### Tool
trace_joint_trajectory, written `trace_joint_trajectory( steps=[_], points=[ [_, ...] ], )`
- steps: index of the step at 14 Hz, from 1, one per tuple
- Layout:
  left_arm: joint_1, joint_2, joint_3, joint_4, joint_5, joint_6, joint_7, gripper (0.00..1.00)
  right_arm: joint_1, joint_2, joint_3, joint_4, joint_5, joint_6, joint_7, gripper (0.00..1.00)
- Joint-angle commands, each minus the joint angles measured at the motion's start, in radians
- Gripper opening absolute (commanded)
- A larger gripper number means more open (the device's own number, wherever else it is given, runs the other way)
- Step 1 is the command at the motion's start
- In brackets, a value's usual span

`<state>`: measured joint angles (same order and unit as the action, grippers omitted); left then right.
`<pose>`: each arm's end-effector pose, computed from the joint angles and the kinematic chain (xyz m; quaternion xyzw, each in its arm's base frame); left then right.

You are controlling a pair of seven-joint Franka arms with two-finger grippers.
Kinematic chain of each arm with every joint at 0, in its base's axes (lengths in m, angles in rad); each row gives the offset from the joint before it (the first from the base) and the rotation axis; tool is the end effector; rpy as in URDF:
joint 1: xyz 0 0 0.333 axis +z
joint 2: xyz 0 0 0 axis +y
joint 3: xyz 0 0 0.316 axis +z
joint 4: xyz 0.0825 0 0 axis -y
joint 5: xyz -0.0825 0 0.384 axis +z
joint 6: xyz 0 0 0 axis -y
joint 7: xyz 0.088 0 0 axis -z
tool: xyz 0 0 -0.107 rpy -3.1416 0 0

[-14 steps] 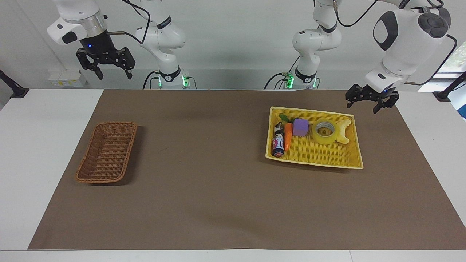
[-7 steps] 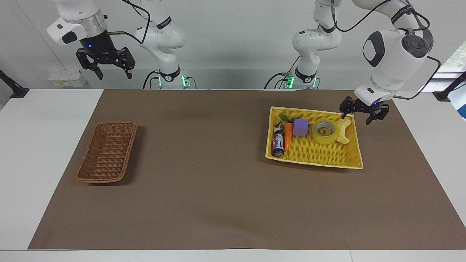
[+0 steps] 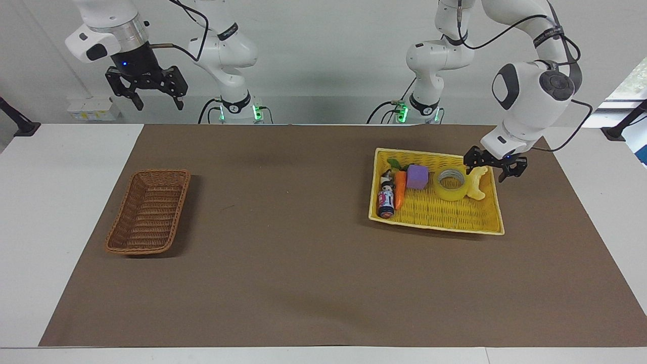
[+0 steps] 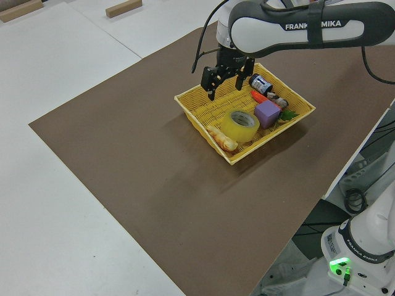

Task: Move tape to another basket
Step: 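Reach the left gripper into the yellow basket onto the tape roll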

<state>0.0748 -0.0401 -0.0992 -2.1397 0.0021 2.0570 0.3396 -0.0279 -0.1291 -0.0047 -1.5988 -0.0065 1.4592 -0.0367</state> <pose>0.5262 -0.0130 0.4188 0.9832 -0.1814 -0.0216 0.0005 0.5014 -0.0173 0.6699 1.0000 0.0017 -0.0053 0.0027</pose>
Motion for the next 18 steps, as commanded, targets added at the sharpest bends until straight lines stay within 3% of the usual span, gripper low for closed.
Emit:
trace_joint_trajectory(
  steps=[1, 6, 8, 9, 10, 13, 18],
  points=[
    [0.011, -0.014, -0.002, -0.106, 0.013, 0.106, 0.018, 1.00, -0.004, -0.010, 0.002, -0.004, 0.005, -0.010, -0.020, 1.00],
    [0.002, -0.027, -0.004, -0.196, 0.013, 0.118, 0.007, 0.98, -0.004, -0.010, 0.002, -0.004, 0.005, -0.010, -0.020, 1.00],
    [-0.006, -0.030, -0.005, -0.224, 0.013, 0.133, 0.006, 0.57, -0.004, -0.010, 0.002, -0.004, 0.005, -0.010, -0.020, 1.00],
    [-0.009, -0.027, -0.004, -0.224, 0.013, 0.134, 0.009, 0.18, -0.004, -0.010, 0.002, -0.004, 0.005, -0.008, -0.020, 1.00],
    [-0.009, -0.026, -0.004, -0.221, 0.013, 0.132, 0.010, 0.00, -0.004, -0.010, 0.002, -0.004, 0.005, -0.010, -0.020, 1.00],
    [-0.004, -0.001, -0.004, -0.157, 0.013, 0.112, 0.004, 0.00, -0.004, -0.010, 0.002, -0.004, 0.005, -0.010, -0.020, 1.00],
    [0.010, 0.009, -0.004, 0.027, 0.012, -0.040, -0.004, 0.00, -0.004, -0.010, 0.002, -0.004, 0.005, -0.008, -0.020, 1.00]
  ],
)
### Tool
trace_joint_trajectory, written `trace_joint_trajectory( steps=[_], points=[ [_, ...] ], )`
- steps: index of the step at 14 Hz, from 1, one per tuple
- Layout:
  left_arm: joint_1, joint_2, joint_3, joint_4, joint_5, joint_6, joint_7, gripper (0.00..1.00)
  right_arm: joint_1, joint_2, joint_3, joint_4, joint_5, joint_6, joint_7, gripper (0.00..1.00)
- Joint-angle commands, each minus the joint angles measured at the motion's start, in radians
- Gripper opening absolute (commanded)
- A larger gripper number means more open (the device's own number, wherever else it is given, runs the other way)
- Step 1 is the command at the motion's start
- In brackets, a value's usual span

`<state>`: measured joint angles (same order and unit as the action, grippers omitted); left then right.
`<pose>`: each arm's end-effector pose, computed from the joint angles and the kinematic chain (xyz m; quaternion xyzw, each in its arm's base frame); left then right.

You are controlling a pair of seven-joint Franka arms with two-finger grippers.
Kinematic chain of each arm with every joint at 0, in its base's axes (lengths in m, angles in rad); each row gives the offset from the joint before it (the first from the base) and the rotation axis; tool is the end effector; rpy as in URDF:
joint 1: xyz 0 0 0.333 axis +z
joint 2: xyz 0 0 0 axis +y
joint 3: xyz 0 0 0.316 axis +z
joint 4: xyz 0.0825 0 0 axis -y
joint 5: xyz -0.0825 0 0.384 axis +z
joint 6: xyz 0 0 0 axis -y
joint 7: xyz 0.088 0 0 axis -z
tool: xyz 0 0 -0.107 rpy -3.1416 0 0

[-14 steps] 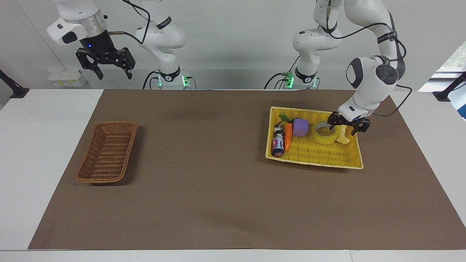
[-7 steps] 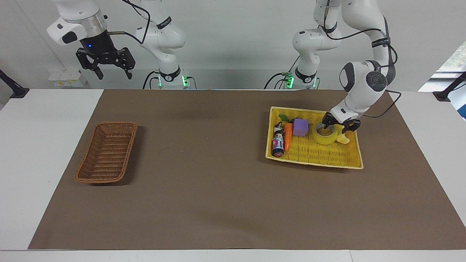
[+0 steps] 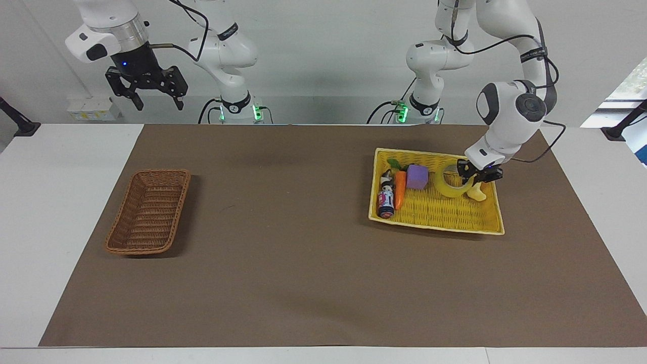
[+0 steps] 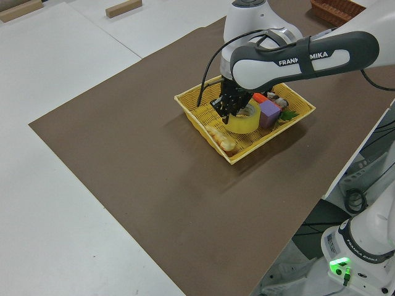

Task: Move tape to another basket
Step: 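Reach the left gripper into the yellow basket onto the tape roll, then grasp the tape roll rim with the left gripper and lift it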

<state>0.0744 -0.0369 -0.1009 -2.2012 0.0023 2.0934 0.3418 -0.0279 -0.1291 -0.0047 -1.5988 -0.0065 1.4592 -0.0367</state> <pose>0.5153 -0.0137 0.3924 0.9824 -0.1835 -0.0355 0.0028 0.5014 -0.0173 0.6699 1.0000 0.0017 -0.0053 0.0027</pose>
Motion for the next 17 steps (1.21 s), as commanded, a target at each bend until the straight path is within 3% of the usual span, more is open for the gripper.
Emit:
trace_joint_trajectory(
  steps=[1, 5, 10, 13, 17],
  points=[
    [0.010, 0.009, -0.002, 0.116, 0.012, -0.088, -0.023, 0.00, -0.004, -0.010, 0.002, -0.004, 0.005, -0.010, -0.020, 1.00],
    [-0.033, 0.015, -0.014, 0.170, 0.012, -0.092, -0.257, 0.00, -0.004, -0.010, 0.002, -0.004, 0.005, -0.008, -0.020, 1.00],
    [-0.250, 0.017, -0.014, 0.233, 0.002, -0.142, -0.603, 0.00, -0.004, -0.010, 0.002, -0.004, 0.005, -0.008, -0.020, 1.00],
    [-0.303, 0.025, -0.014, 0.290, -0.202, -0.150, -0.763, 0.00, -0.004, -0.010, 0.002, -0.004, 0.005, -0.010, -0.020, 1.00],
    [-0.326, 0.037, -0.029, 0.307, -0.483, -0.084, -0.742, 0.00, -0.004, -0.010, 0.002, -0.004, 0.005, -0.008, -0.020, 1.00]
  ],
)
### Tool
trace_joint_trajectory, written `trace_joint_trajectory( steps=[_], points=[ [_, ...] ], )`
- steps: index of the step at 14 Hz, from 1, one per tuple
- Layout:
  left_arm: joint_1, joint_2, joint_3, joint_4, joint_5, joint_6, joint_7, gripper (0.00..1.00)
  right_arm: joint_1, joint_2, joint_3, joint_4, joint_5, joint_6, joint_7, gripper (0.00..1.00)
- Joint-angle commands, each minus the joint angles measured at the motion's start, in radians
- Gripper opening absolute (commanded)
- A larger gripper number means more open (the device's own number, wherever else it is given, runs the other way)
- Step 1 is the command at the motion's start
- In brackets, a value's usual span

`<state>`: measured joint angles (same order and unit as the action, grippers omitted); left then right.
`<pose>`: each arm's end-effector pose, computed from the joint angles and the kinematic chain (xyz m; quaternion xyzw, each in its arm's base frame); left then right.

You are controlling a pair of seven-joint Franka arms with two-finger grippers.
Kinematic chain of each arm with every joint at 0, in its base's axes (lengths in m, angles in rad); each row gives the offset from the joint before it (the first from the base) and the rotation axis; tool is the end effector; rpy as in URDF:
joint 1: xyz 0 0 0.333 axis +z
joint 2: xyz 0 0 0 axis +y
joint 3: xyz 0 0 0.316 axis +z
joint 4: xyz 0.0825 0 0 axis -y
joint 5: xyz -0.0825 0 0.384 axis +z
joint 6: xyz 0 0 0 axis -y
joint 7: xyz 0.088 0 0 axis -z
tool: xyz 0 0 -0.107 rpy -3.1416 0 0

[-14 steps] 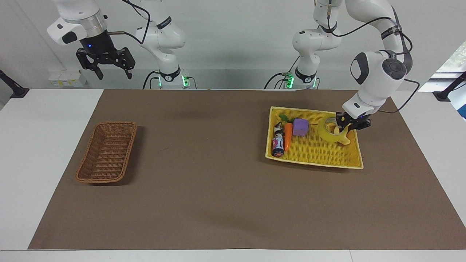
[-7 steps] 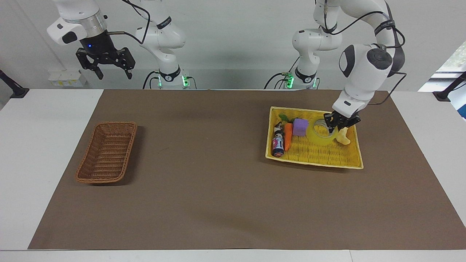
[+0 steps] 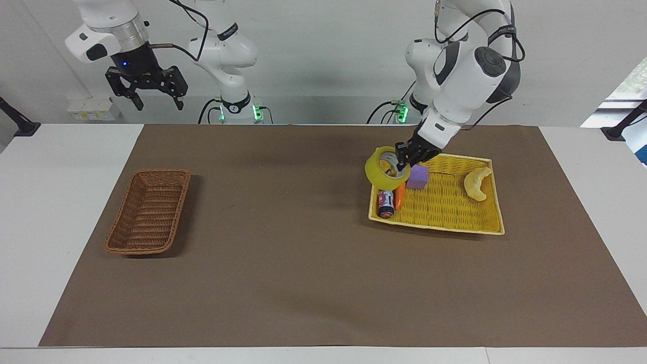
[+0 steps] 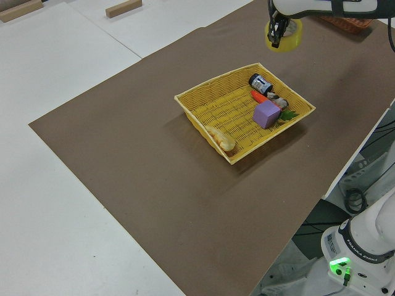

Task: Move tape to another basket
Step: 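Grasp the tape roll rim with the left gripper and lift it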

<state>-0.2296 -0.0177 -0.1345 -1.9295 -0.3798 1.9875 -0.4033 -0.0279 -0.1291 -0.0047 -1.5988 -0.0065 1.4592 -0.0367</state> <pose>0.5184 -0.2227 0.5037 0.9800 0.0890 -0.0307 0.1755 0.5014 -0.0173 0.6699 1.0000 0.0017 -0.0053 0.0027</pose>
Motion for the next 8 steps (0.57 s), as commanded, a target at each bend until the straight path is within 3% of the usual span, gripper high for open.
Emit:
trace_joint_trajectory(
  steps=[1, 8],
  points=[
    [-0.045, 0.016, 0.001, 0.033, -0.132, 0.052, 0.044, 0.00, -0.004, -0.010, 0.002, -0.004, 0.005, -0.010, -0.020, 1.00],
    [-0.171, 0.005, -0.008, 0.020, -0.350, 0.172, 0.063, 0.00, -0.004, -0.010, 0.002, -0.004, 0.005, -0.010, -0.020, 1.00]
  ],
)
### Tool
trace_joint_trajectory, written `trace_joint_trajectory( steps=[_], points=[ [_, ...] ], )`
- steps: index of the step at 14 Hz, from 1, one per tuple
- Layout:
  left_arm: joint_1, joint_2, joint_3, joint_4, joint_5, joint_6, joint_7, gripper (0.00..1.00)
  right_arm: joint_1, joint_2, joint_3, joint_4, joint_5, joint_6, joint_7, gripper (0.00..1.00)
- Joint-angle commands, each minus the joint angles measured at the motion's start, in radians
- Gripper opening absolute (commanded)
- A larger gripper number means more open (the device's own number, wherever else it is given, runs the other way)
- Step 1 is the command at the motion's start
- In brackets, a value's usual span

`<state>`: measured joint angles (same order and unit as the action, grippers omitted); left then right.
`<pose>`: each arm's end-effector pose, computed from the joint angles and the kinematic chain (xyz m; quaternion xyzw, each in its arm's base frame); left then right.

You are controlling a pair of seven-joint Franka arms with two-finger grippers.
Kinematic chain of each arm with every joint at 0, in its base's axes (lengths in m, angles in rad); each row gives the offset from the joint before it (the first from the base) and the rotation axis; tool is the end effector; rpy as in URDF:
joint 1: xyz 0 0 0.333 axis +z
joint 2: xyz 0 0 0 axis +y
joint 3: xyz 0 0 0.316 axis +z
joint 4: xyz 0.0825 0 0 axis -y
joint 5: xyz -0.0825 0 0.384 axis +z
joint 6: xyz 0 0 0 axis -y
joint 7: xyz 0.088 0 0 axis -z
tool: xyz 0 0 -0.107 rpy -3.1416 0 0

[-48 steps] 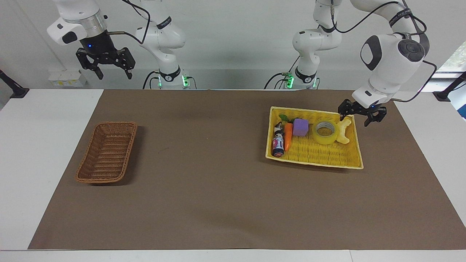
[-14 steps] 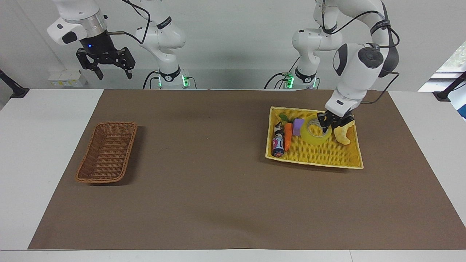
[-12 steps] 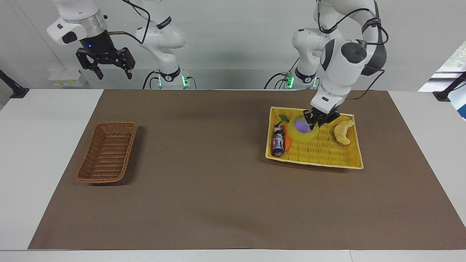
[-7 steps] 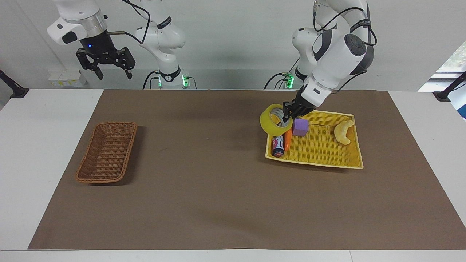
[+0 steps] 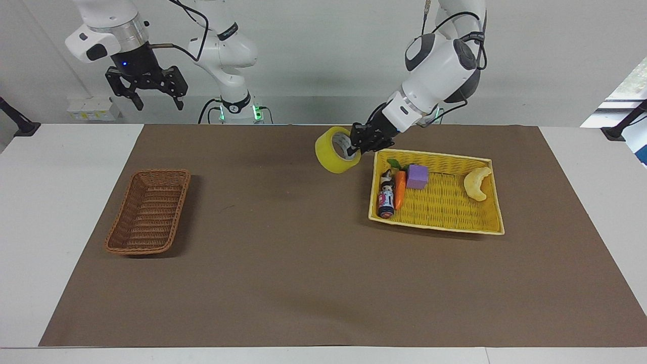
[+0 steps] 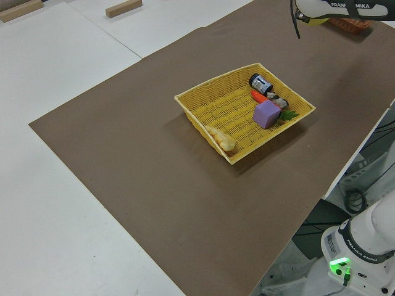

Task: Move tape to another basket
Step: 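Carry the tape toward the middle while the right gripper reaches toward it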

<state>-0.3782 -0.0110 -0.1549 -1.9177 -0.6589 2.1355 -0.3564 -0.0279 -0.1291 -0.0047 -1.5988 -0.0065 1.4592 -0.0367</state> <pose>0.4874 -0.3187 0.5254 0.9490 0.0572 -0.0274 0.3087 0.5014 -0.0173 0.6699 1.0000 0.0017 -0.0053 0.0027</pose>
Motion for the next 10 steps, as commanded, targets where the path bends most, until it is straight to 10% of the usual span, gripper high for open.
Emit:
trace_joint_trajectory(
  steps=[1, 10],
  points=[
    [-0.022, -0.001, 0.003, 0.006, -0.112, 0.032, 0.016, 0.00, -0.004, -0.010, 0.002, -0.004, 0.005, -0.008, -0.020, 1.00],
    [-0.024, -0.007, -0.018, 0.005, -0.123, 0.038, 0.014, 0.00, -0.004, -0.010, 0.002, -0.004, 0.005, -0.010, -0.020, 1.00]
  ],
)
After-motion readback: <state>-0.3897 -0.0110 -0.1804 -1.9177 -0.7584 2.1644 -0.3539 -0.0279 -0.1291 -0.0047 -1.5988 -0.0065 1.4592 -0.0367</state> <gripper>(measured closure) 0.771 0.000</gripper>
